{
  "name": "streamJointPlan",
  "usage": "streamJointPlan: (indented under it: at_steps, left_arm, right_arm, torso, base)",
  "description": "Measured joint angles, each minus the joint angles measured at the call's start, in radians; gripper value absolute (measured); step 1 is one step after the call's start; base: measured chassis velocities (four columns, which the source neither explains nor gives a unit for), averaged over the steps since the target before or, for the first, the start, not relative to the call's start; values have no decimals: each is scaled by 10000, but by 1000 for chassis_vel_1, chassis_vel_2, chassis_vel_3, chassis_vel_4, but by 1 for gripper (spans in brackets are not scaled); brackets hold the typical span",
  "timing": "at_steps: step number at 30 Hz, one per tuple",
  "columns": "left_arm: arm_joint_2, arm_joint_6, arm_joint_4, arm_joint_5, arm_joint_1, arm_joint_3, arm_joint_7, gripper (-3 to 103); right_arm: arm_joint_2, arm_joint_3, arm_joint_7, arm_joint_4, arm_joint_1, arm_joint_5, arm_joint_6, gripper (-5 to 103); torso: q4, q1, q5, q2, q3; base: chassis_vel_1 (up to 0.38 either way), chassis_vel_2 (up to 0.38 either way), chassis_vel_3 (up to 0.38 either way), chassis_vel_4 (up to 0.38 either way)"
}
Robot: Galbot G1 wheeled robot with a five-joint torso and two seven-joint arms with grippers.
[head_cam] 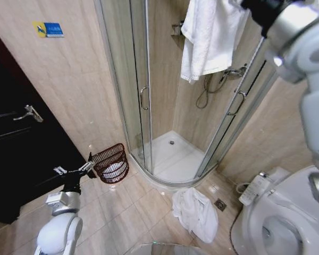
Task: Discard the used towel into the hamper.
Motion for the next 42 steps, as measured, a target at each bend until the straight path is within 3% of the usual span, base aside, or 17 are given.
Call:
streamJointPlan:
  at_steps: [11, 27, 36, 42]
  left_arm:
    - [18, -85, -11, -37, -31, -122, 17, 100]
    - [30, -63, 114, 34, -232, 121, 85, 100]
    - [88, -49, 211, 49, -306, 104, 89, 100]
    - [129, -6, 255, 149, -397, 274, 60, 100]
  right_arm:
    - [273, -185, 781, 768, 154, 252, -154, 100]
    - [218, -30, 878, 1553, -133, 499, -259, 100]
    - [-253, 394, 770, 2245, -522, 689, -420, 100]
    - [114, 115, 942, 1634, -493, 236, -556, 100]
  torso:
    - [0, -3, 1, -6, -4]
    - [2, -5, -1, -11, -6]
    - [-3, -8, 3, -11, -8]
    - [0, -8, 1, -12, -8]
  base:
    - [0, 0, 0, 0]
    - [0, 0, 0, 0]
    - [0, 0, 0, 0]
    - [0, 0, 0, 0]
